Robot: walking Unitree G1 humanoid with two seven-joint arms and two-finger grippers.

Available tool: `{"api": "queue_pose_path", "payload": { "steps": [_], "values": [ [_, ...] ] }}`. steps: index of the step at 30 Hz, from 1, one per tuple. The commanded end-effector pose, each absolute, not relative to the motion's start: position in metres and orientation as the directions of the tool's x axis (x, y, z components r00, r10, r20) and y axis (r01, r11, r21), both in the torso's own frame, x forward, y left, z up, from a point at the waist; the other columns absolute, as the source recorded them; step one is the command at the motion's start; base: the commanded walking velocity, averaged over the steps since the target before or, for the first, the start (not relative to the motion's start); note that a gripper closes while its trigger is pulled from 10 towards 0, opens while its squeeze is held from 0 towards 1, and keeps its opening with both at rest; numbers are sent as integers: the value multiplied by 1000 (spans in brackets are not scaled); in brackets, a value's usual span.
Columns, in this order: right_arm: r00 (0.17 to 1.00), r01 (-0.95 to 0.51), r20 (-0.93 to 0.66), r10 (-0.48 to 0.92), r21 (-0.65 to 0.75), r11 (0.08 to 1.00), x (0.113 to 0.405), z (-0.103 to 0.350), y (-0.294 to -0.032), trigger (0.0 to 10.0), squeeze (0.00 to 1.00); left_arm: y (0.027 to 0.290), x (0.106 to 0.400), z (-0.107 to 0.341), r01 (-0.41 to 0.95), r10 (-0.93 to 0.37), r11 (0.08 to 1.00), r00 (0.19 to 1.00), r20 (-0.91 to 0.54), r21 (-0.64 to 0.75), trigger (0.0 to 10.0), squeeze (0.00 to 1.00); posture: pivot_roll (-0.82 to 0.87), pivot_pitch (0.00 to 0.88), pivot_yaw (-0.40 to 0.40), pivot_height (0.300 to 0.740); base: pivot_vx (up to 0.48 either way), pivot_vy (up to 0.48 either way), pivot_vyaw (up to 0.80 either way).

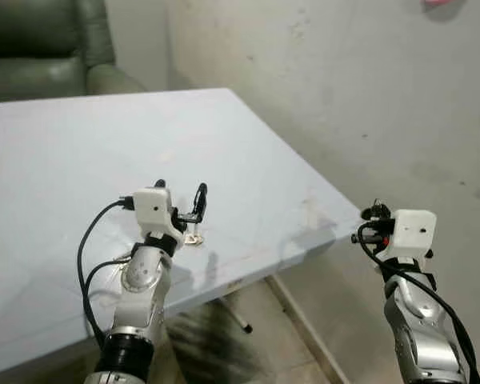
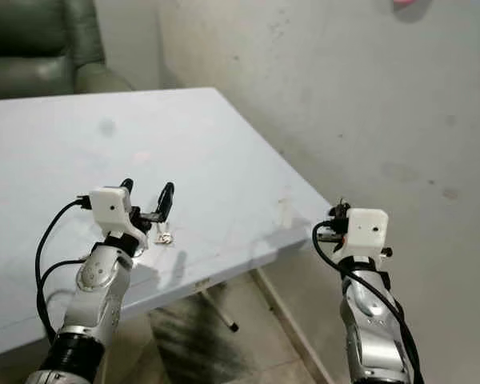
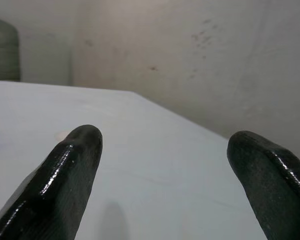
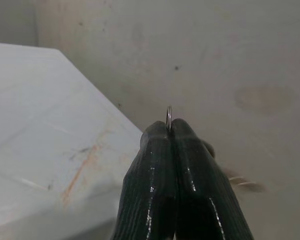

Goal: Hang keys on a hook

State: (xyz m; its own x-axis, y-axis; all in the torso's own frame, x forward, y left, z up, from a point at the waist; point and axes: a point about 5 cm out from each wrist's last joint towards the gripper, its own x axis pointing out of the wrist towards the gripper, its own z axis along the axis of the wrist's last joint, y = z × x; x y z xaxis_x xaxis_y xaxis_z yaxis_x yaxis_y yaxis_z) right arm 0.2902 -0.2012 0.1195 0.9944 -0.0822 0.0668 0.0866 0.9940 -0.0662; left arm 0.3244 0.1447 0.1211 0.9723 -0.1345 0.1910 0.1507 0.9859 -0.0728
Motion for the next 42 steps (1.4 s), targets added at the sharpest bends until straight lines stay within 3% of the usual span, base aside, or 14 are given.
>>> {"api": "queue_pose_path", "payload": {
  "steps": [1,42],
  "values": [
    [991,106,84,-100,-78,991,290,125,-207,10000,0,141,325,123,157,-141,985,971,194,-71,10000,0,0,22,-99,740,0,0,-625],
    [988,145,63,-143,-32,989,280,115,-198,10000,0,145,321,122,181,-175,983,973,154,-30,10000,0,18,69,-35,740,0,0,-623]
  ]
}}
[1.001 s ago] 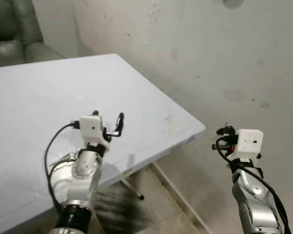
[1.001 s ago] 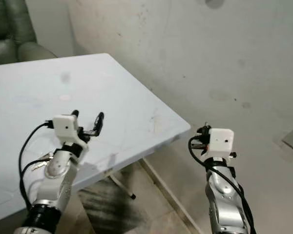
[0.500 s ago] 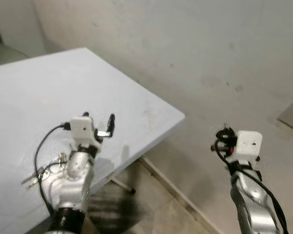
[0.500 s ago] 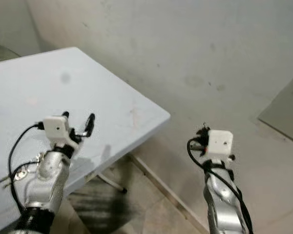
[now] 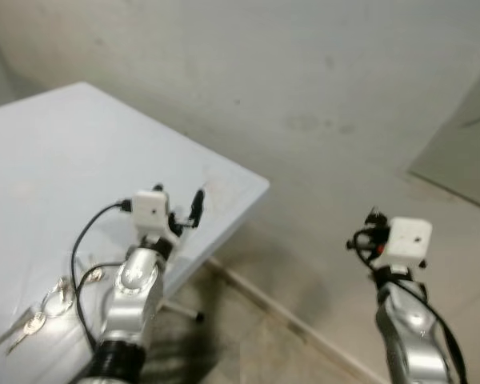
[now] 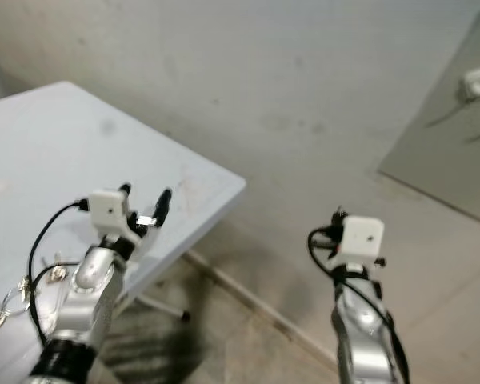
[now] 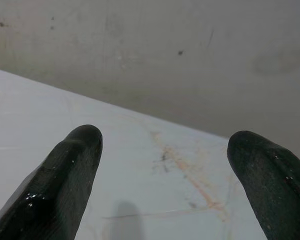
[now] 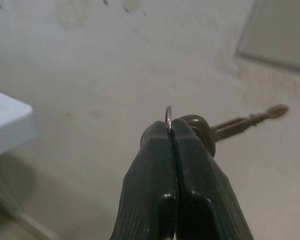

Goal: Hang keys on a hook

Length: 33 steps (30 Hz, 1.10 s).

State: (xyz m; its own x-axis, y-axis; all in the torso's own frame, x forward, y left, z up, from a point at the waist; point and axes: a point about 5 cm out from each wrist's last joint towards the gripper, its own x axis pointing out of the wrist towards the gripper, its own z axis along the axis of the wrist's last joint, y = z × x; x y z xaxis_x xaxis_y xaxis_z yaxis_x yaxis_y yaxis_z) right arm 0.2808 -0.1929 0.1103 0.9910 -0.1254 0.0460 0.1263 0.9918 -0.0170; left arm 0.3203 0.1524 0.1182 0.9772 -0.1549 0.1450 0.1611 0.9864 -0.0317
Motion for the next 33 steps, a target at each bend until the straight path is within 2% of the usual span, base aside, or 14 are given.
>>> {"api": "queue_pose_path", "payload": {
  "steps": [1,33],
  "values": [
    [988,146,63,-143,-31,989,280,115,-198,10000,0,145,320,122,183,-176,983,972,153,-30,10000,0,17,69,-35,740,0,0,-625],
    [991,116,69,-113,-48,992,285,117,-197,10000,0,137,320,121,217,-209,976,965,155,-35,10000,0,18,34,-57,740,0,0,-623]
  ]
}}
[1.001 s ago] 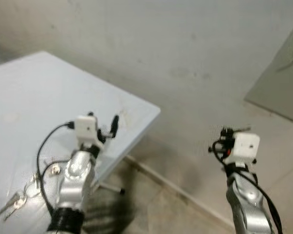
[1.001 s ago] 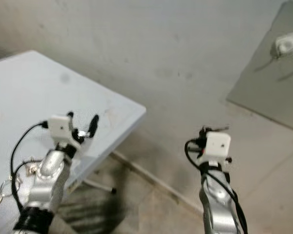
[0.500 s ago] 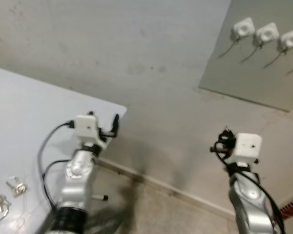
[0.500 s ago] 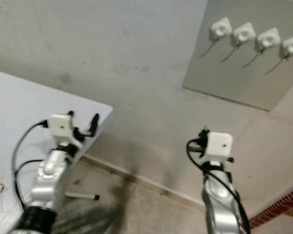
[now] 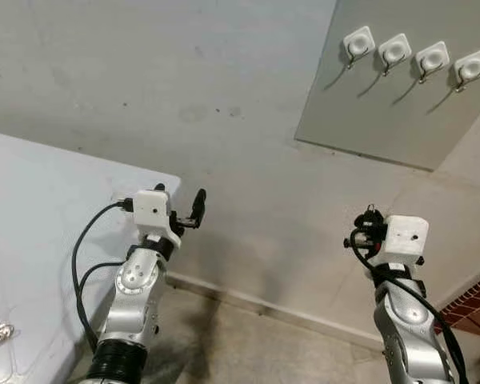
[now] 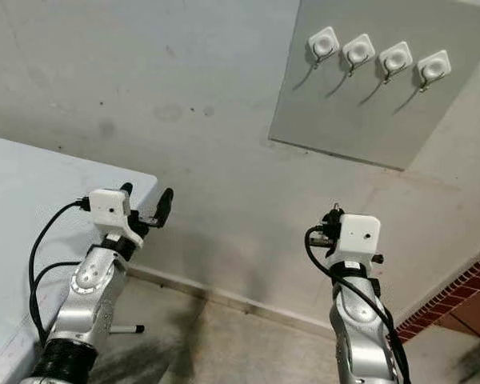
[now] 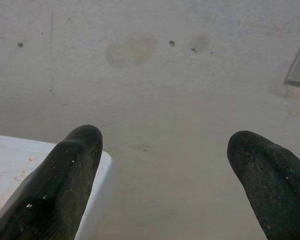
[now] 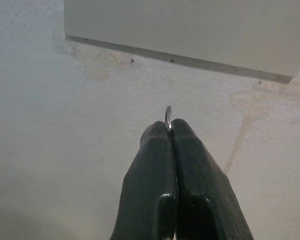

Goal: Hang keys on a hook

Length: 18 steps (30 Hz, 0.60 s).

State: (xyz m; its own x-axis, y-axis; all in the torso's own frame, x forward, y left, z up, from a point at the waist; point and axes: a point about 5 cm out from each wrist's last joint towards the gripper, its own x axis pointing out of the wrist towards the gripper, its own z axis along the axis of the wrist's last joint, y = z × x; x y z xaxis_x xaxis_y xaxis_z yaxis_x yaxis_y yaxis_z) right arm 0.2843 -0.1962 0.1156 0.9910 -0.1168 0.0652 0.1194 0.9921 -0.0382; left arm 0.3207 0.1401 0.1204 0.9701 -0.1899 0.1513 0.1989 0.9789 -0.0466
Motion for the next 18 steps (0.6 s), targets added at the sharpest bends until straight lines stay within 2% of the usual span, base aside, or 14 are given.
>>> {"api": "queue_pose_path", "payload": {
  "steps": [1,9,15,17,18],
  "values": [
    [991,116,69,-112,-49,992,285,117,-197,10000,0,137,320,121,219,-212,975,965,157,-31,10000,0,18,34,-57,740,0,0,-625],
    [992,115,66,-111,-52,992,285,117,-197,10000,0,135,319,121,233,-227,972,961,161,-21,10000,0,16,37,-61,740,0,0,-624],
    [992,113,65,-109,-57,992,284,117,-198,10000,0,134,316,123,242,-230,969,956,181,-48,10000,0,17,40,-64,740,0,-444,-623],
    [992,112,65,-108,-59,992,284,117,-198,10000,0,135,317,122,220,-199,970,963,181,-104,10000,0,17,41,-65,740,0,0,-619],
    [991,109,78,-105,-50,993,284,118,-198,10000,0,135,318,121,220,-204,972,965,165,-84,10000,0,18,42,-67,740,0,0,-594]
  ]
}}
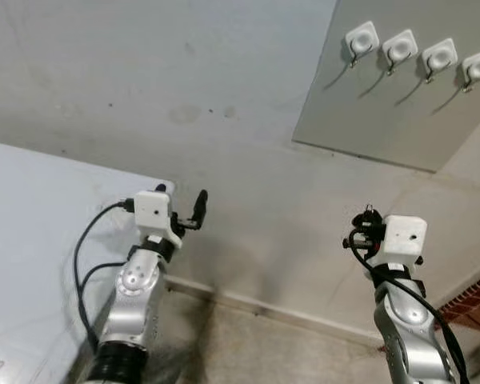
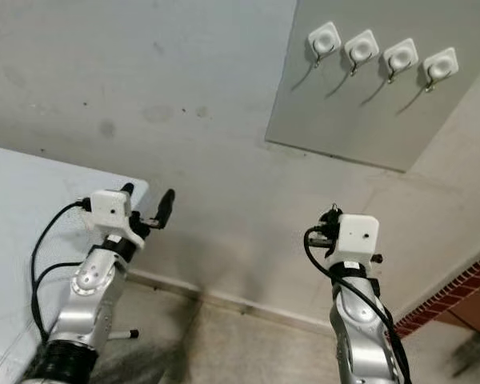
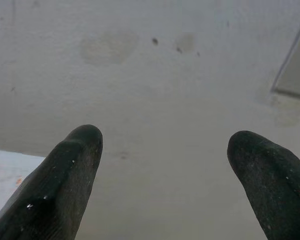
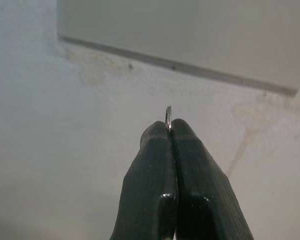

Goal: Hang keys on a hook

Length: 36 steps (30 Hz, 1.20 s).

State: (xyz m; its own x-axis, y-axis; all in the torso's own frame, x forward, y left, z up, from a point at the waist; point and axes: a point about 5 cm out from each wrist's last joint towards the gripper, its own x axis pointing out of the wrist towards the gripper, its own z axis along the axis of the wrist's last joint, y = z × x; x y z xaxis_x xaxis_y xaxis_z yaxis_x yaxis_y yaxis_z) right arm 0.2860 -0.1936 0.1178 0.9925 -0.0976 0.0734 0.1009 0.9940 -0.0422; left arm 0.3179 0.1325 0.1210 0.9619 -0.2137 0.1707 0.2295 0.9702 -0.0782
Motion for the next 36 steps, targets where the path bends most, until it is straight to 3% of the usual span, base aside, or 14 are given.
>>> {"api": "queue_pose_path", "payload": {
  "steps": [1,16,19,36],
  "values": [
    [991,106,86,-101,-50,993,284,119,-197,10000,0,135,318,121,223,-210,972,964,160,-67,10000,0,18,41,-68,740,0,0,0],
    [992,94,86,-89,-61,994,282,119,-197,10000,0,135,315,119,220,-210,974,966,149,-53,10000,0,19,54,-74,740,0,0,0],
    [990,102,98,-104,23,995,282,121,-198,10000,0,135,315,119,218,-209,975,967,147,-46,10000,0,25,59,-74,740,0,0,0],
    [985,141,93,-144,38,989,278,117,-199,10000,0,141,317,123,218,-209,975,967,146,-46,10000,0,20,77,-22,740,0,0,0]
  ]
}}
